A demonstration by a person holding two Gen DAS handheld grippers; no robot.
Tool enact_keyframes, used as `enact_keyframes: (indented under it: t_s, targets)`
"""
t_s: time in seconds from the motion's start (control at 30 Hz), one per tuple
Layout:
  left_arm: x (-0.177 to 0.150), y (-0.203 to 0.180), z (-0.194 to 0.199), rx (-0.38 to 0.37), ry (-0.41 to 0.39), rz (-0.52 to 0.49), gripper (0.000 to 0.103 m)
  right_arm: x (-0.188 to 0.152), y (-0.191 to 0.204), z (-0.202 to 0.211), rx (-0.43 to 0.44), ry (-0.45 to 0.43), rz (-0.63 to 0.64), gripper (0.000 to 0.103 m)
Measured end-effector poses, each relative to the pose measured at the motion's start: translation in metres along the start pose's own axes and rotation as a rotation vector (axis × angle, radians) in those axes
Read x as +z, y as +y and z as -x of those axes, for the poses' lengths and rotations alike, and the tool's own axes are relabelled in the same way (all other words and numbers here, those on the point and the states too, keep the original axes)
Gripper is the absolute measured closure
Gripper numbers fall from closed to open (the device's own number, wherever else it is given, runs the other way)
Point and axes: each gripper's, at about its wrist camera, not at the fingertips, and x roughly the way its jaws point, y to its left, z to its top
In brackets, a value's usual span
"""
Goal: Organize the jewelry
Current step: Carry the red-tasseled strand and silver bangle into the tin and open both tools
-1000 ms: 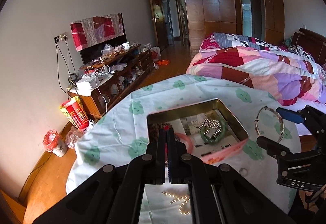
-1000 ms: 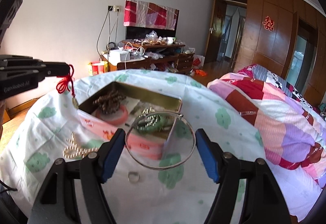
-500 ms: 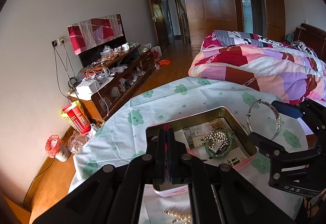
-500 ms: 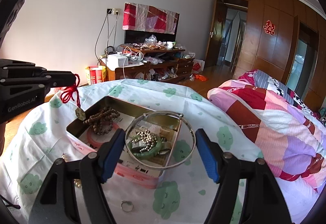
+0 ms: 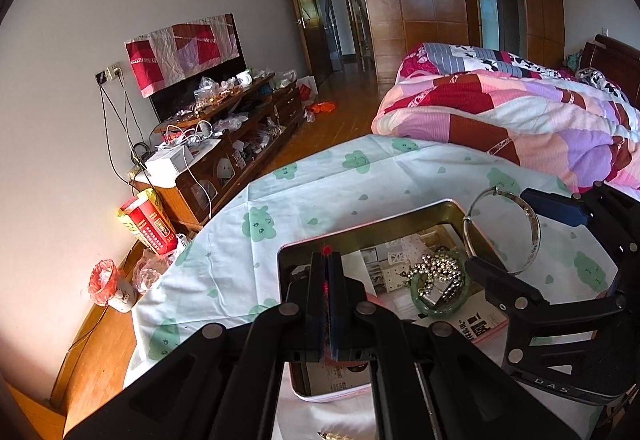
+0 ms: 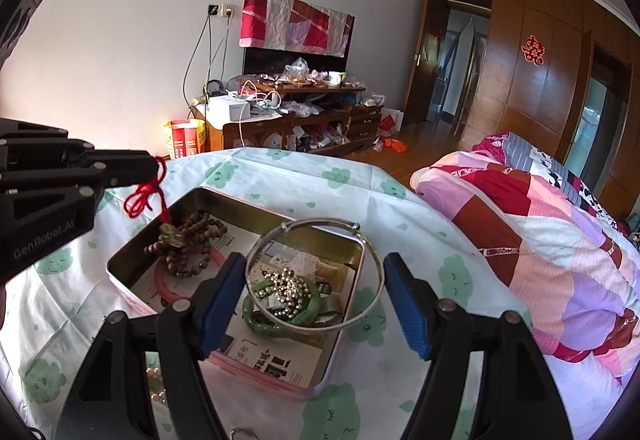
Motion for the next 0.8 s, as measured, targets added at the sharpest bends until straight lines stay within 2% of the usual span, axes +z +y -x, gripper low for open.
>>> enact_keyframes:
  t_s: [0.8]
  targets:
    - [-0.020,0.001,-0.034,-0.002,0.086,-0.001,0.103,-0.009,0.018,-0.030,0.018,0.081,0.042,0.030]
